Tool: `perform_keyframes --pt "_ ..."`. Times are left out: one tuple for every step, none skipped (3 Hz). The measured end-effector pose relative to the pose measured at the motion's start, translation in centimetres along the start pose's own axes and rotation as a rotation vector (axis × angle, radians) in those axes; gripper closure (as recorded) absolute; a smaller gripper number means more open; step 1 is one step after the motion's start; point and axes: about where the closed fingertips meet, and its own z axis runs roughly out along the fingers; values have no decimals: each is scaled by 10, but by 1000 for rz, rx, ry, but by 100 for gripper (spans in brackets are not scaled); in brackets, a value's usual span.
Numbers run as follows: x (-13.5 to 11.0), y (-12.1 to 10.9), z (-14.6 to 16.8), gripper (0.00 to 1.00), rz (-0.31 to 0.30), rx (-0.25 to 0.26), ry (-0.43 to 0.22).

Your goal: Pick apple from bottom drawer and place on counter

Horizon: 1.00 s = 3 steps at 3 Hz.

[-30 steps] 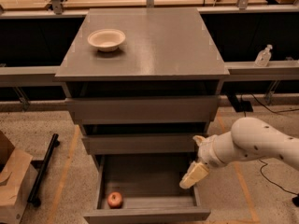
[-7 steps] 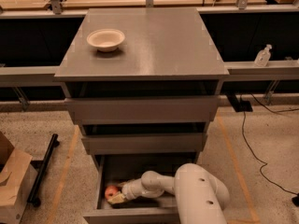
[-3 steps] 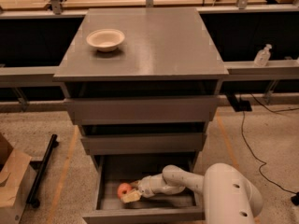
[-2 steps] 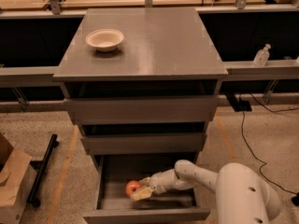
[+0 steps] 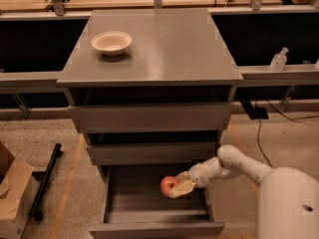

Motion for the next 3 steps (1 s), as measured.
perform_keyframes --pt "-16 26 -10 100 -33 -67 27" --pt "-16 26 -10 100 -32 -67 27" --pt "-16 40 -14 100 -33 -51 58"
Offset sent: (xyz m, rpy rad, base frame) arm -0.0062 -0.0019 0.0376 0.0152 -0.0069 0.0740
